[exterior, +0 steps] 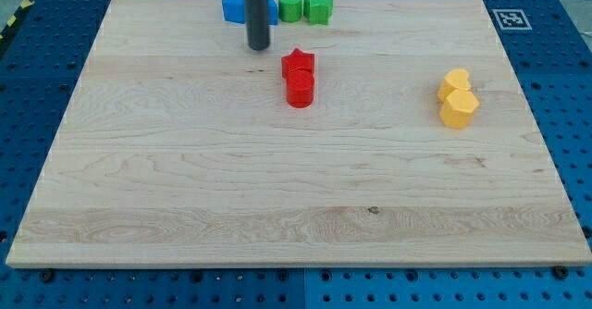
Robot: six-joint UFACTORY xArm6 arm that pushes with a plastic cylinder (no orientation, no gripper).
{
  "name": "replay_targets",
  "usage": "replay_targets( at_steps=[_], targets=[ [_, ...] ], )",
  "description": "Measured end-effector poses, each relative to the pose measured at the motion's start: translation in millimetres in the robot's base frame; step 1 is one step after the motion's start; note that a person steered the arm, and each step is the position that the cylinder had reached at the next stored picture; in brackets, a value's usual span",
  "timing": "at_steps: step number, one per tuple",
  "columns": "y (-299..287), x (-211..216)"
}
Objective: Place your arm below the triangle
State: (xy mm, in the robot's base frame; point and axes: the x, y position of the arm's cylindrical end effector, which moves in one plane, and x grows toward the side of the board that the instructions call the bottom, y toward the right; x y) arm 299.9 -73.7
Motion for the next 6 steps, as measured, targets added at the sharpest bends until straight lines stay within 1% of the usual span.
replay_targets(
  at_steps=[1,2,3,6],
  targets=[
    [-8,-10],
    [-8,-10],
    [-3,-10],
    [2,-30]
  ],
)
